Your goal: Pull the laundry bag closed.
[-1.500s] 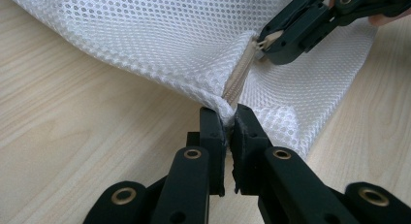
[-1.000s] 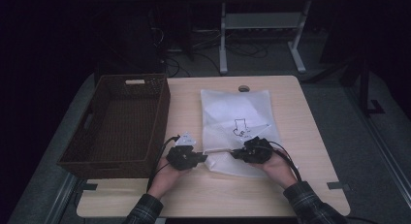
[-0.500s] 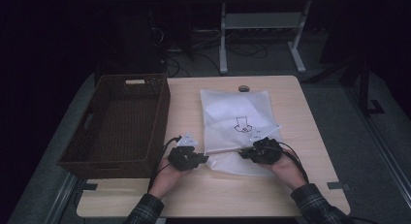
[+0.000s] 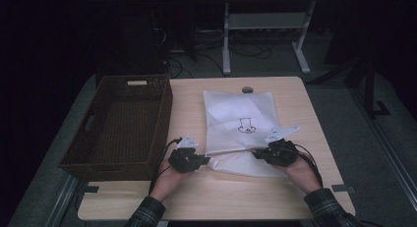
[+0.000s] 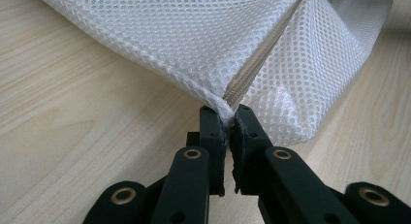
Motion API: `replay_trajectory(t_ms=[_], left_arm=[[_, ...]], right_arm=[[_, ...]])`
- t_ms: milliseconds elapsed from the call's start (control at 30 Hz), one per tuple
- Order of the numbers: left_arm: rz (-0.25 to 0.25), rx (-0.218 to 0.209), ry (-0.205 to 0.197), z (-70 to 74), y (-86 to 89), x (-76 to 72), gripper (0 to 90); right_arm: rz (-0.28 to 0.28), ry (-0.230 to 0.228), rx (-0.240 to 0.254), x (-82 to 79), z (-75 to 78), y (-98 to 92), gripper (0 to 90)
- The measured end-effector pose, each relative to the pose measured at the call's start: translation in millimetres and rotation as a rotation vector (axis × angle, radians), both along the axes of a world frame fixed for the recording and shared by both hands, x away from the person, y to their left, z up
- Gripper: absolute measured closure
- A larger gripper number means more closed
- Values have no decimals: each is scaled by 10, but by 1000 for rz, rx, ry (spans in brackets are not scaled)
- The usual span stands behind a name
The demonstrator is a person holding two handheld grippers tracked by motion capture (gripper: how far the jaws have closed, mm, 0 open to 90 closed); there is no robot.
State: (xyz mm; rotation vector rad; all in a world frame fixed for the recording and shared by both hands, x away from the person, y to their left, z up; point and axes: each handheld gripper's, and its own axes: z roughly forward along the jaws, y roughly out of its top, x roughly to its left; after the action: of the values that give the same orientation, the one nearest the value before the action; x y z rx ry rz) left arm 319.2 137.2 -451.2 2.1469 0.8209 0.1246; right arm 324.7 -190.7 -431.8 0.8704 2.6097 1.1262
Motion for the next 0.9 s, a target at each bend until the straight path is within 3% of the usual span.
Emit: replay_trajectory(t_ms=[200, 900], left_arm=[[-7, 2, -2, -6, -19, -6, 844], [3, 5, -3, -15, -3, 5, 843]], right_arm=[[-33, 3, 15, -38, 15, -218, 865], [-160, 8, -5, -124, -31, -912, 864]])
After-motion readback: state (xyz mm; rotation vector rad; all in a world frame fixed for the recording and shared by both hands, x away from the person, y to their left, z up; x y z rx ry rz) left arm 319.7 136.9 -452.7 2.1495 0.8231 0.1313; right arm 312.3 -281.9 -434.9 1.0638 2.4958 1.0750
